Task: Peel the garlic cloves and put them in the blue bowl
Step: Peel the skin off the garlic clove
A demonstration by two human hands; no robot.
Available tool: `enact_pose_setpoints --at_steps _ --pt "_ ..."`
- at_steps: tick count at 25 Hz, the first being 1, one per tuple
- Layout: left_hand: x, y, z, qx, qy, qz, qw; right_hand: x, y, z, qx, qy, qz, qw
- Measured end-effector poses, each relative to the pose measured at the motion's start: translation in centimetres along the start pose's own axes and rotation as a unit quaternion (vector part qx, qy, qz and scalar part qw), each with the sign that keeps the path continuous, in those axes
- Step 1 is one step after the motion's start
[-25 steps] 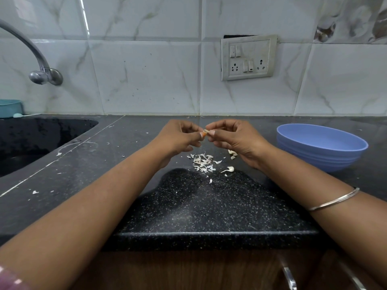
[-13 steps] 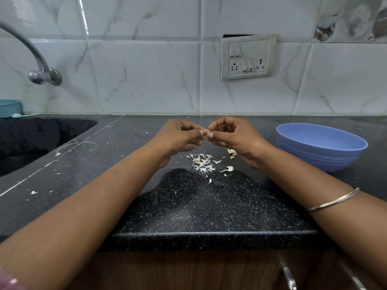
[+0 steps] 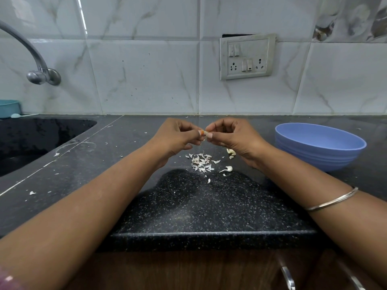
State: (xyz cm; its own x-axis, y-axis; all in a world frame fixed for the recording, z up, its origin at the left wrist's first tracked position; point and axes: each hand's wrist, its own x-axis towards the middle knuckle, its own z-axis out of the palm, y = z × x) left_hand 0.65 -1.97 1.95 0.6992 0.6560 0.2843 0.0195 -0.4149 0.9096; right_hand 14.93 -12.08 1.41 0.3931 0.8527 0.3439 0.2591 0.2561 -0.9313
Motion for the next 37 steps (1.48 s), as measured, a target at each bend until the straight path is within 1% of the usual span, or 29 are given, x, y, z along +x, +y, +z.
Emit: enact_pose_setpoints --at_steps 5,14,18,24,30,37 --pt "0.05 -0.03 0.10 0.026 0.018 0.017 0.999 0.00 0.05 0.06 -0.007 0.001 0.005 1.000" --pt "0.26 -0.28 0.20 0.037 0.041 0.021 0.998 0.00 0.15 0.24 0.004 -0.004 0.013 1.000" --pt "0.35 -0.36 0.10 0.035 0.041 0.024 0.998 -0.01 0.05 0.28 0.032 -0.007 0.023 0.999" --pt "0.15 -0.17 0.19 0.002 0.036 0.019 0.999 0.04 -0.07 0.08 0.087 -0.015 0.054 0.995" --pt "0.21 -0.17 0.29 0.015 0.034 0.007 0.999 -0.08 0.03 0.37 0.038 -0.027 0.027 0.999" --pt "0.45 -0.31 0.17 0.021 0.036 -0.003 0.999 -0.12 -0.15 0.13 0.042 -0.021 0.049 0.998"
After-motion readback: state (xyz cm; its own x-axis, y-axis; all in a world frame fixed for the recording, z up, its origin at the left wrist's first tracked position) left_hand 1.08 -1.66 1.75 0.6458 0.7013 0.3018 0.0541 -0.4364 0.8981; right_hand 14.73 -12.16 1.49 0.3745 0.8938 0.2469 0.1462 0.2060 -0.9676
